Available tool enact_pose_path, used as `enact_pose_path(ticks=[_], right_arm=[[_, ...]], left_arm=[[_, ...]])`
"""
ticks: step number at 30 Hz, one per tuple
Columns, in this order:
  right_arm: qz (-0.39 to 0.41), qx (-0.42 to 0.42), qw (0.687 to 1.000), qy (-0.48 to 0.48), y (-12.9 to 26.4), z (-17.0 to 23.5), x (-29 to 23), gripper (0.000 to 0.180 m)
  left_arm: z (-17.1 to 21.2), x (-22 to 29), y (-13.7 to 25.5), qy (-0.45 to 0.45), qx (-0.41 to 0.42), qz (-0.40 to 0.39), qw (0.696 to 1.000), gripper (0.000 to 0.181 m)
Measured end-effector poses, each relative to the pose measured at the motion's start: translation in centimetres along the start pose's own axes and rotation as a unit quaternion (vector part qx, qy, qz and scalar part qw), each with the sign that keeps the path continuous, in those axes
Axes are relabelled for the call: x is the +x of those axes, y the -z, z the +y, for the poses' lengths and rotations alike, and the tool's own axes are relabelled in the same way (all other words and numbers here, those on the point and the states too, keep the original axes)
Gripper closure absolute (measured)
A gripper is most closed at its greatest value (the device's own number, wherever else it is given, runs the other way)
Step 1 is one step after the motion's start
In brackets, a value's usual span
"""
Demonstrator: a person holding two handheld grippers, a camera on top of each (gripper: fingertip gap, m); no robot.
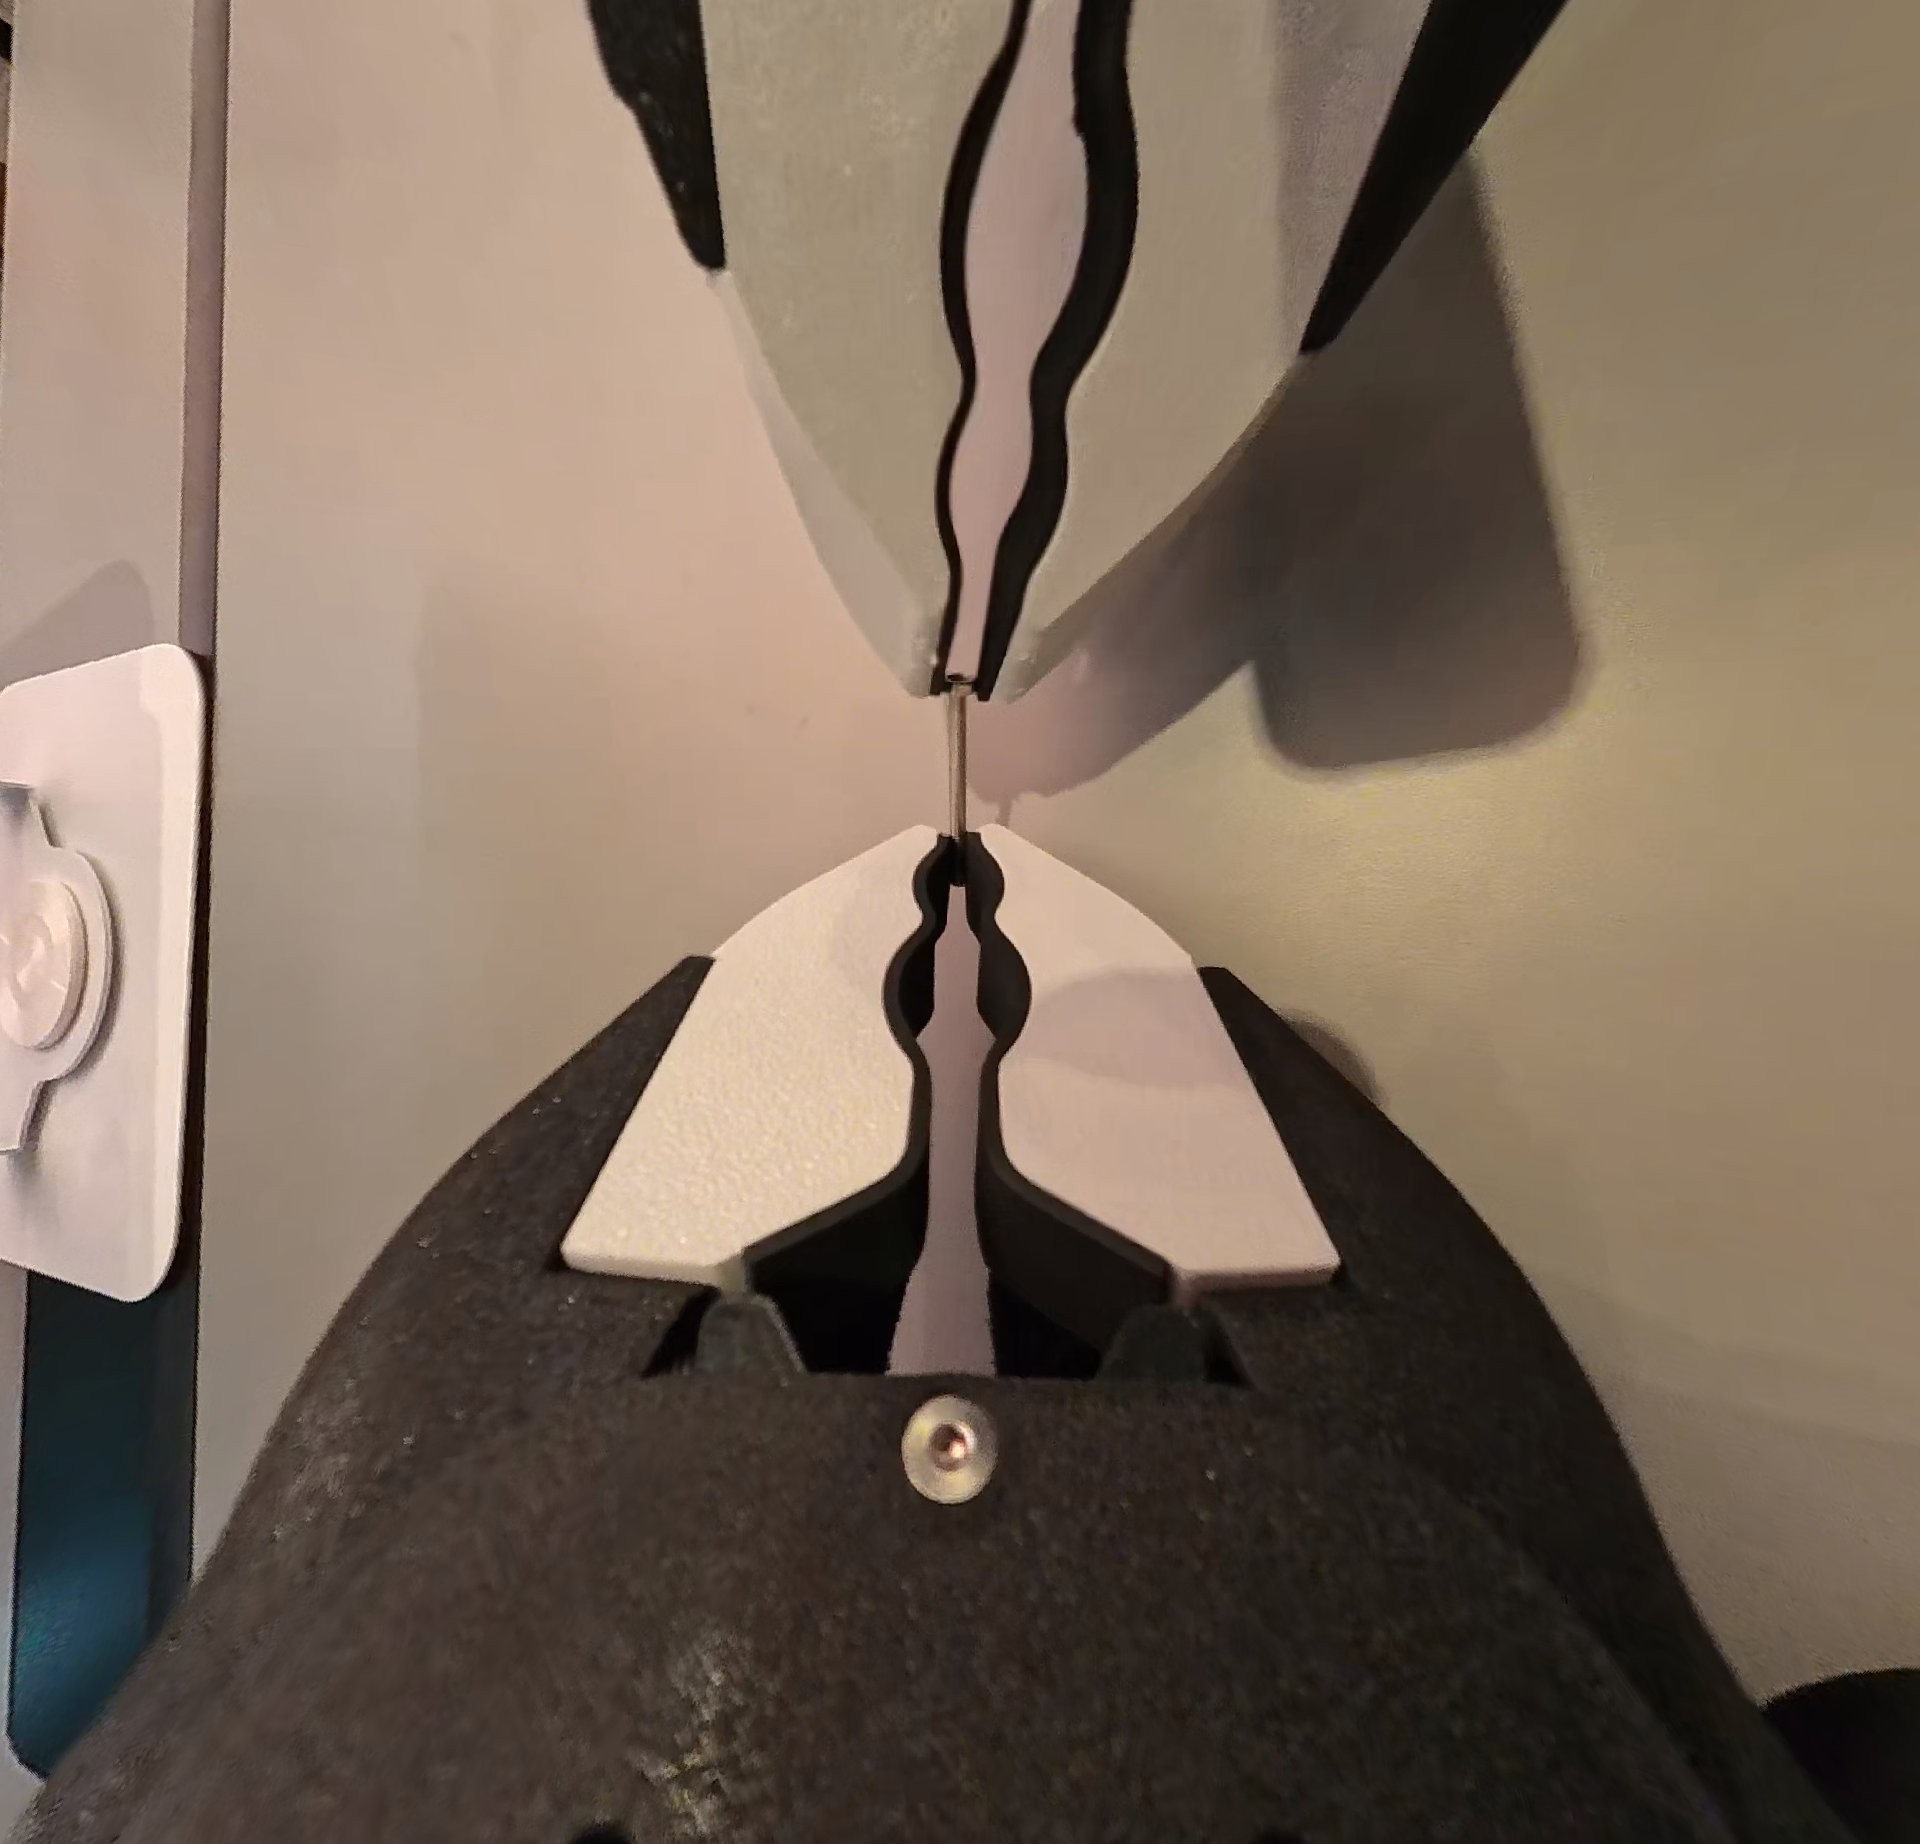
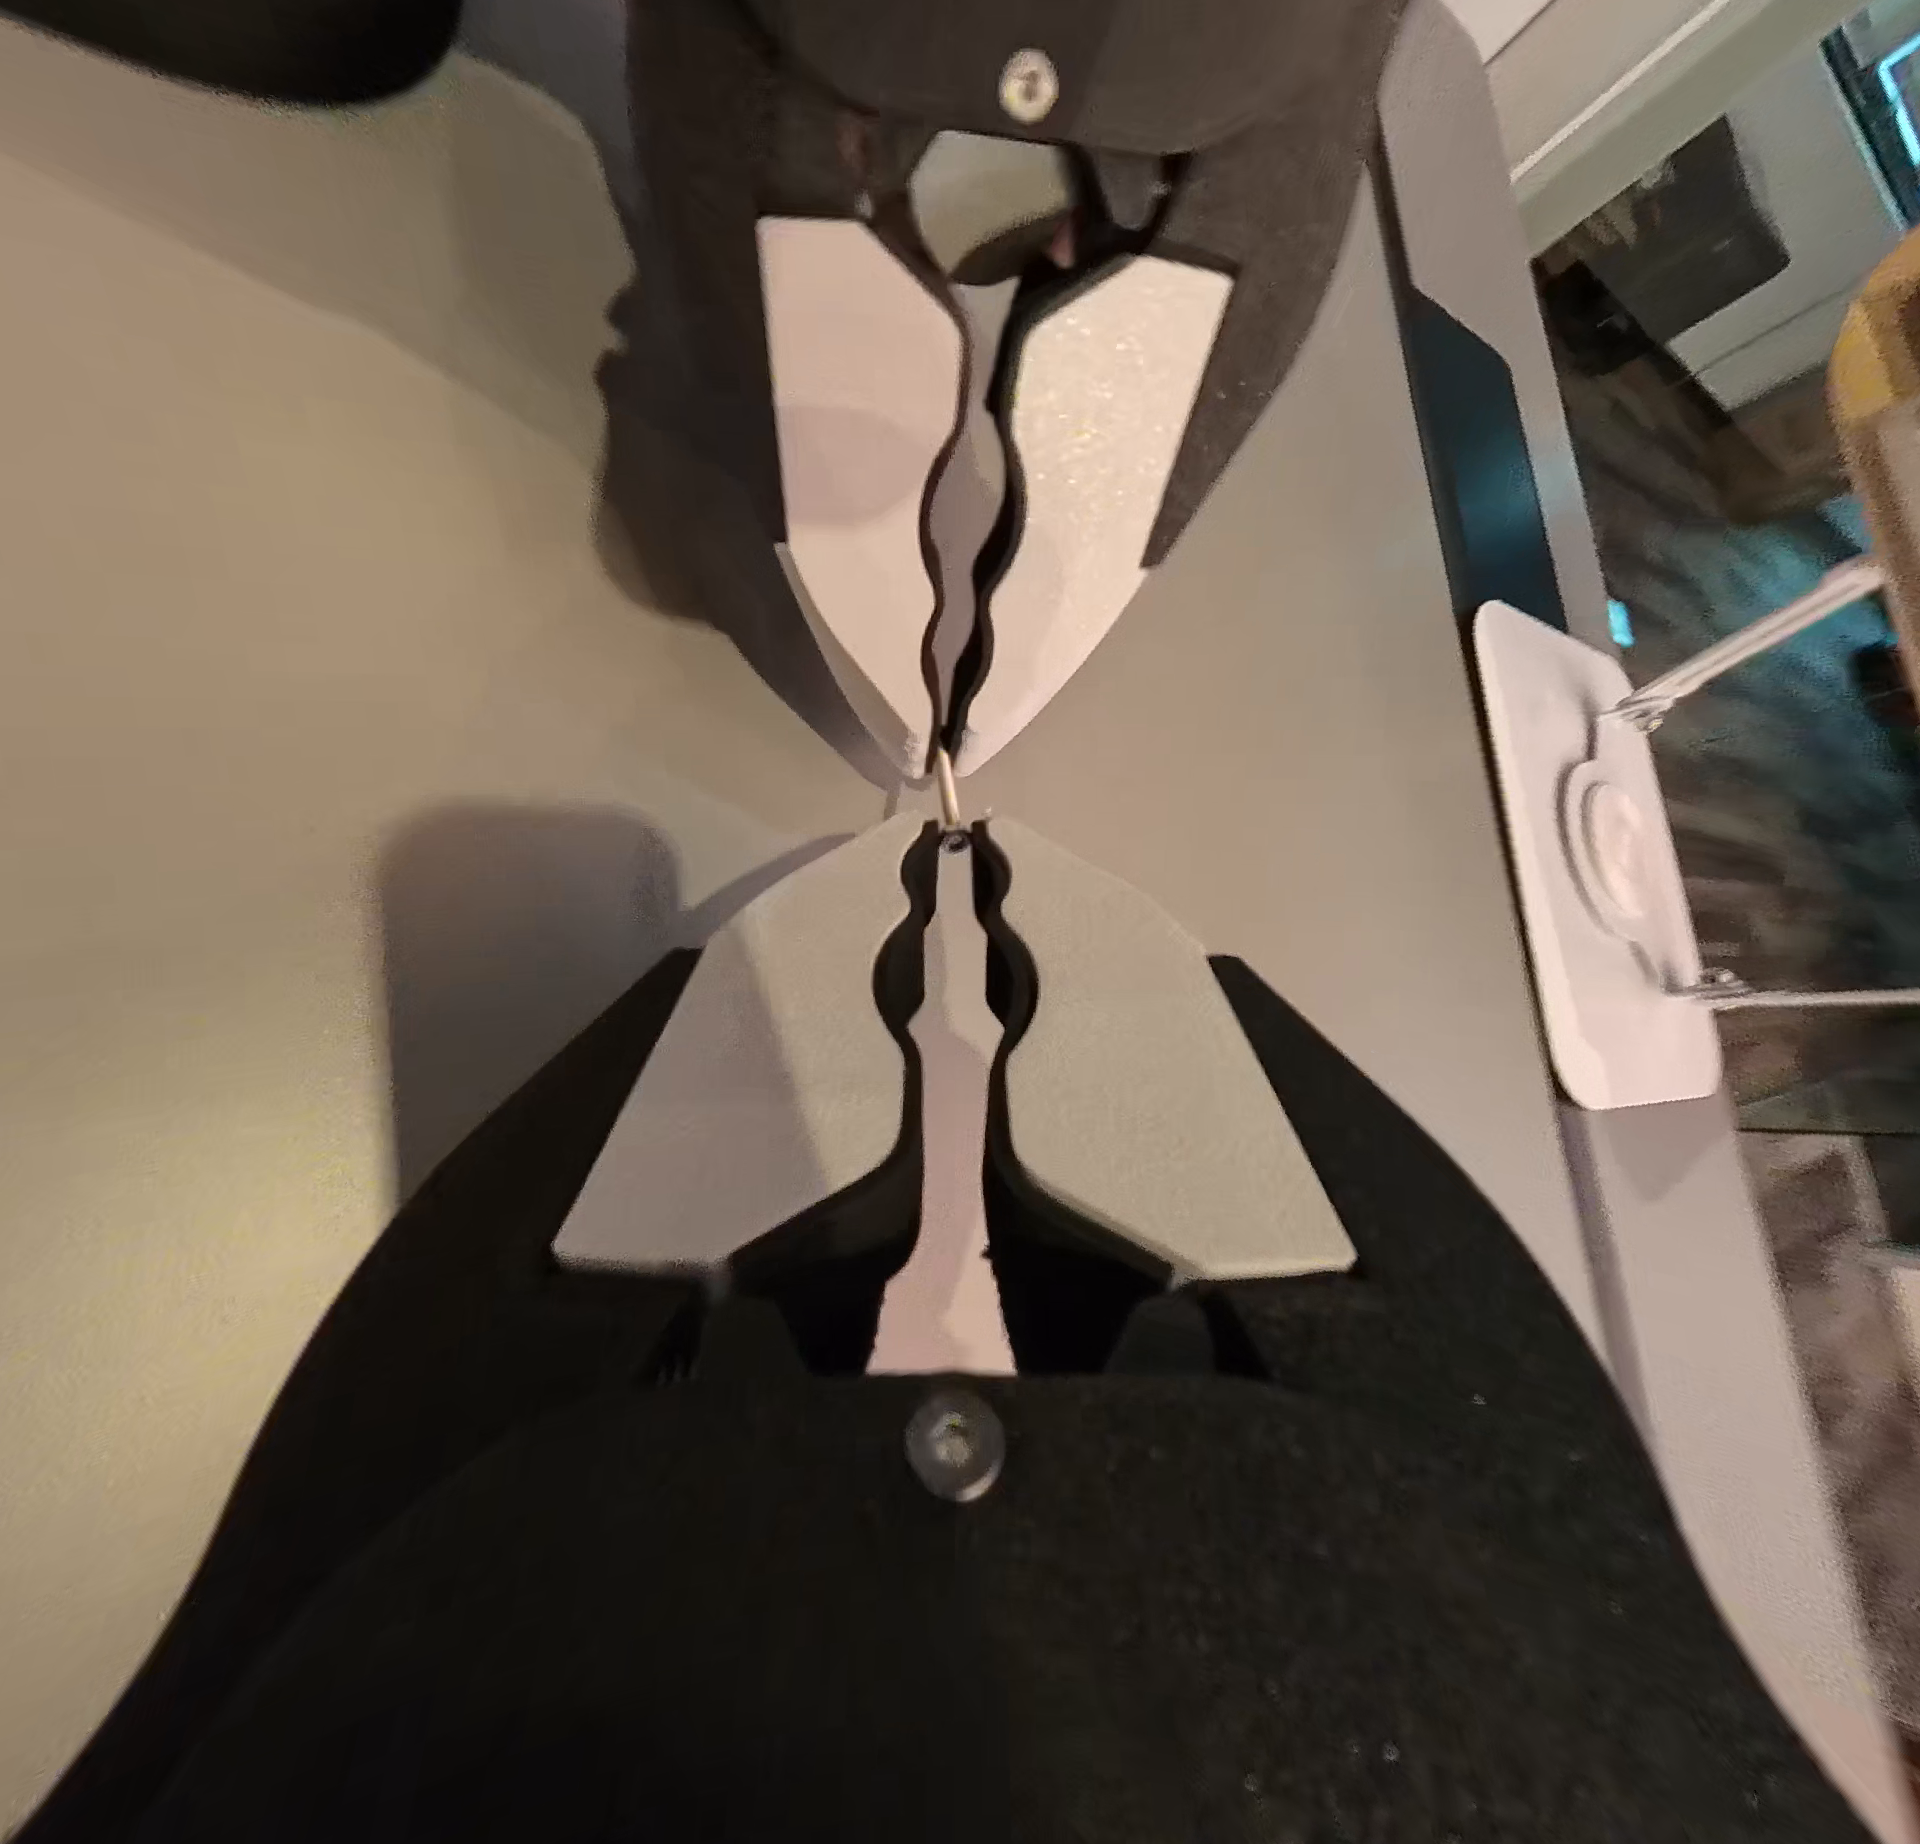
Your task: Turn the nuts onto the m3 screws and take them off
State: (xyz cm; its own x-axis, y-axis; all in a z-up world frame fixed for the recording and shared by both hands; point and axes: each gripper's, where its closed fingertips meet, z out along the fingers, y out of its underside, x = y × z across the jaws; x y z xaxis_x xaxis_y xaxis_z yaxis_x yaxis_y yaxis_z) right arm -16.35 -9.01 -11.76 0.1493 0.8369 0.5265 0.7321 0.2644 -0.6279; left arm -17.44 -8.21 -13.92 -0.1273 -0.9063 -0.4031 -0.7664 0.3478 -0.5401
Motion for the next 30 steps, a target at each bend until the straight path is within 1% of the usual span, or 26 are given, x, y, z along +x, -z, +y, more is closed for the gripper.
enact_pose_path(ticks=[5,10,16,23,30], right_arm=[[-0.024,0.06,0.992,-0.112,0.4,-0.7,0.8,0.174],[-0.034,0.079,0.977,-0.195,0.1,-0.6,1.6,0.174],[-0.017,0.096,0.967,-0.236,0.1,-0.9,2.5,0.174],[-0.028,0.125,0.946,-0.299,0.4,-1.2,3.1,0.174],[-0.023,0.126,0.951,-0.283,0.3,-1.3,3.0,0.172]], left_arm=[[-0.4,-0.8,0.5,0.001,0.016,-0.023,1.0,0.179],[-0.2,-1.7,0.5,-0.012,0.004,-0.058,0.998,0.179],[-0.2,-2.7,0.9,-0.005,0.01,-0.084,0.996,0.179],[-0.5,-3.3,1.2,-0.01,0.015,-0.108,0.994,0.179],[-0.5,-3.3,1.2,-0.008,0.018,-0.106,0.994,0.179]])
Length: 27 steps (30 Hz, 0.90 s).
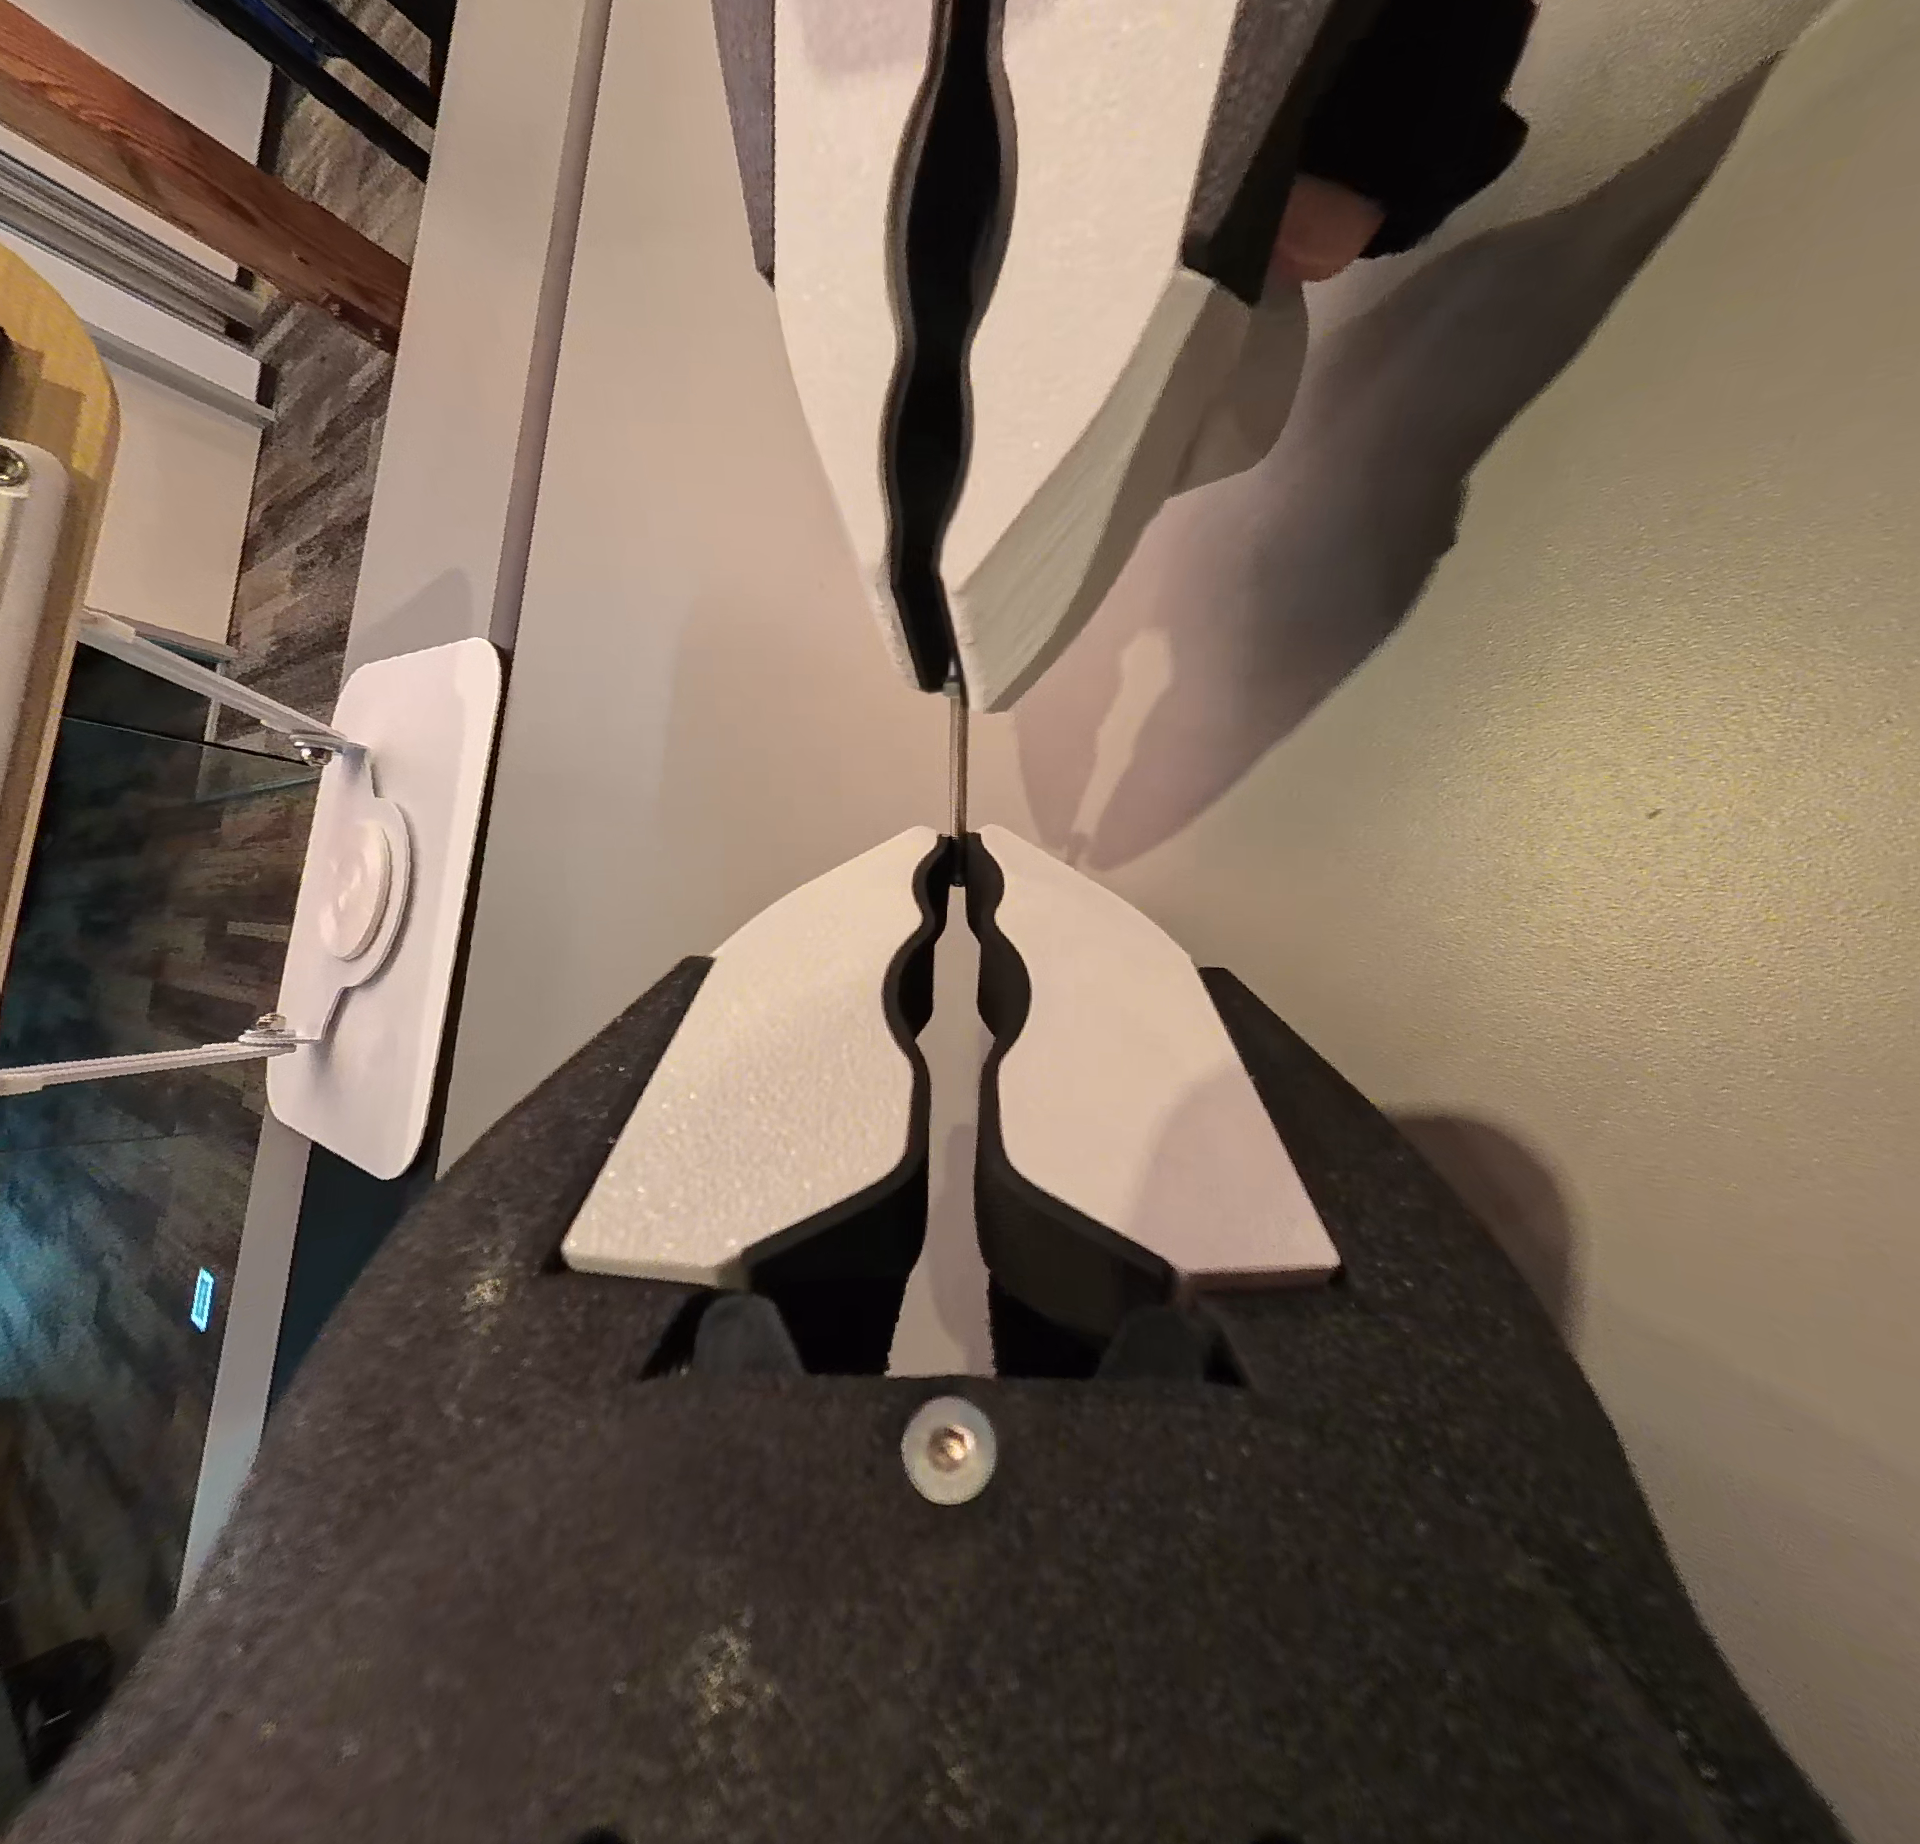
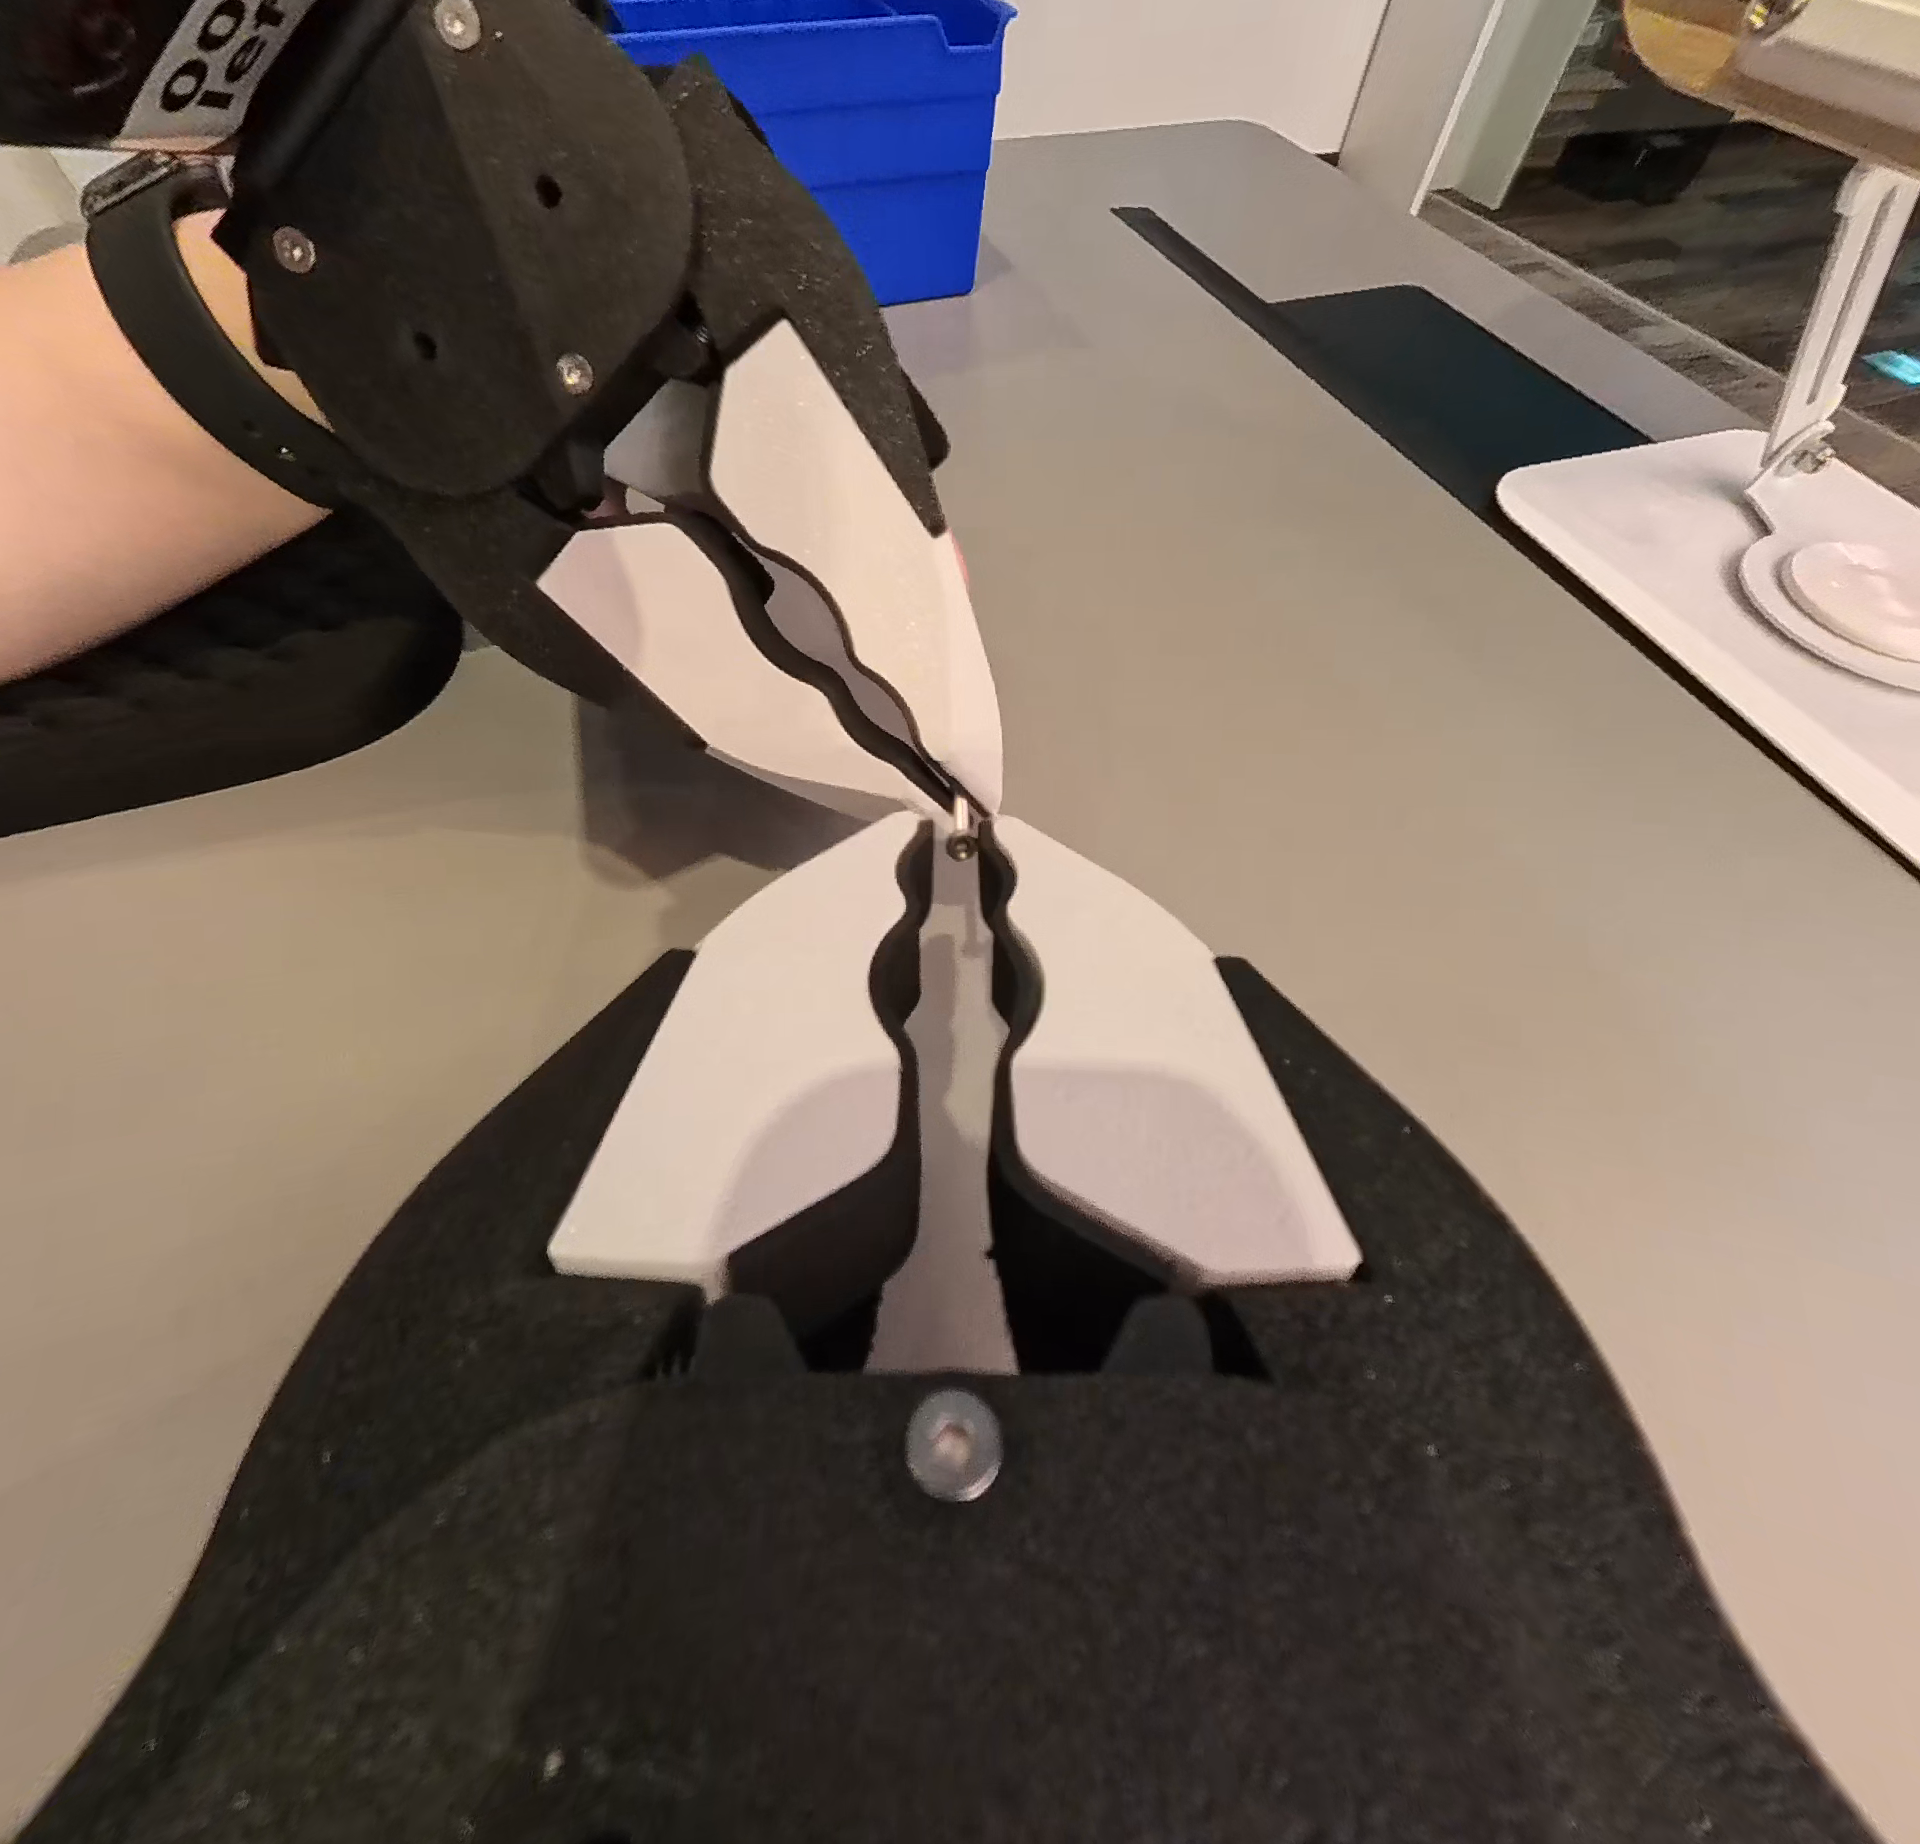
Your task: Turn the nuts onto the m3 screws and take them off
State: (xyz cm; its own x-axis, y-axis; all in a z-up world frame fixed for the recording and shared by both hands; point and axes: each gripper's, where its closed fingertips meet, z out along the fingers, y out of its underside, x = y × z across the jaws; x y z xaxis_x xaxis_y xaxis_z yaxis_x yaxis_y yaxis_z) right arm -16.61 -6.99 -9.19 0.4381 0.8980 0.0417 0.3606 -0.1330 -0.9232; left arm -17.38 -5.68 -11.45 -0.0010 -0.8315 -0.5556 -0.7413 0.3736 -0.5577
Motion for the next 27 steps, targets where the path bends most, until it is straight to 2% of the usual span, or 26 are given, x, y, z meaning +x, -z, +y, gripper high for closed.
enact_pose_path(ticks=[13,22,27], right_arm=[[0.018,-0.007,0.997,0.069,0.1,0.2,-0.2,0.162],[0.064,0.052,0.978,0.194,1.8,-2.9,-1.3,0.161],[0.073,0.047,0.974,0.209,1.7,-3.0,-1.5,0.161]], left_arm=[[-0.1,0.0,0.3,0.014,0.018,0.007,1.0,0.179],[-2.3,-0.5,1.8,0.052,0.107,0.016,0.993,0.179],[-2.9,-0.4,2.1,0.054,0.122,0.02,0.991,0.179]])
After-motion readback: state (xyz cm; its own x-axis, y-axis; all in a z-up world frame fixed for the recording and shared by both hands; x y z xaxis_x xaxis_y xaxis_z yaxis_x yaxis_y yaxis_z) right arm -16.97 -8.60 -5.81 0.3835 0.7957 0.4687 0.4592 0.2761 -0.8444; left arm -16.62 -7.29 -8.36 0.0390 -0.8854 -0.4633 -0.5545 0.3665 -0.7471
